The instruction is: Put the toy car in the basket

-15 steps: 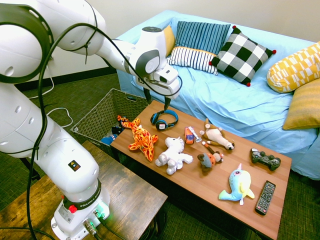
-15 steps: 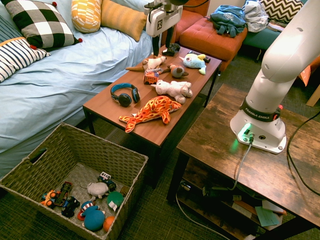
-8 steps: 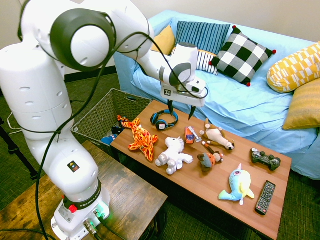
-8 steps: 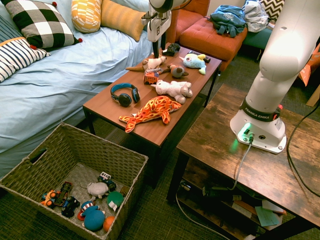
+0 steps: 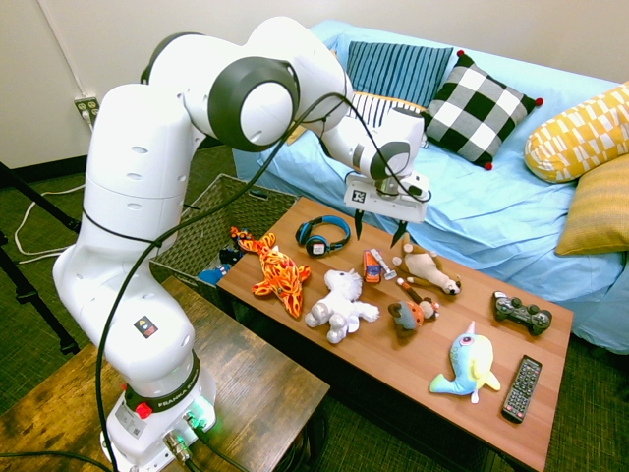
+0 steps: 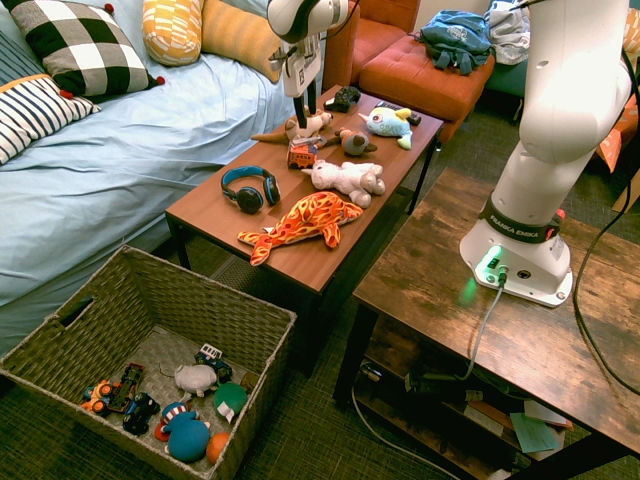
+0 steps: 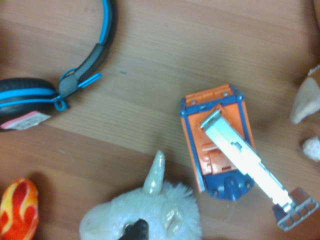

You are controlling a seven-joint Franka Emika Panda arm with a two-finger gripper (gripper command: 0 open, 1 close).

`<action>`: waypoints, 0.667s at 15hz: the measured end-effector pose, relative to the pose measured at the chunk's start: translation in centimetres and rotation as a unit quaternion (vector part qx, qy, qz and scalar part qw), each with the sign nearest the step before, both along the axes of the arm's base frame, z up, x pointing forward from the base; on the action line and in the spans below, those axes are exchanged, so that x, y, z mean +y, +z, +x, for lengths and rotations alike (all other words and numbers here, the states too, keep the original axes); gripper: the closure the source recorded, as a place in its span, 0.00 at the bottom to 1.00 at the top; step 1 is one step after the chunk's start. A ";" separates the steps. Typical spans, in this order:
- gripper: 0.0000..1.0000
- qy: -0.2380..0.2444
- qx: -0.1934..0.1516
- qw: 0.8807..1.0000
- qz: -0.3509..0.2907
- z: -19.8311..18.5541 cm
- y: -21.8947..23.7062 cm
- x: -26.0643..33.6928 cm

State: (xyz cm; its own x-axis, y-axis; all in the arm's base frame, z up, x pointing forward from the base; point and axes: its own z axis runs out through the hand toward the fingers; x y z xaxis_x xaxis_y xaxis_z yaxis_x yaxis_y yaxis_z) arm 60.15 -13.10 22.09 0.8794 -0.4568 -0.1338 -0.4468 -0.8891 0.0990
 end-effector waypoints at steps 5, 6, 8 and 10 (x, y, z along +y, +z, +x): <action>0.00 0.009 0.025 1.000 0.001 2.6 -2.8 1.2; 0.00 0.008 0.032 0.999 0.001 2.7 -3.5 1.2; 0.00 0.006 0.043 0.999 0.000 3.0 -4.8 1.0; 0.00 0.005 0.057 0.998 0.001 3.3 -5.6 0.8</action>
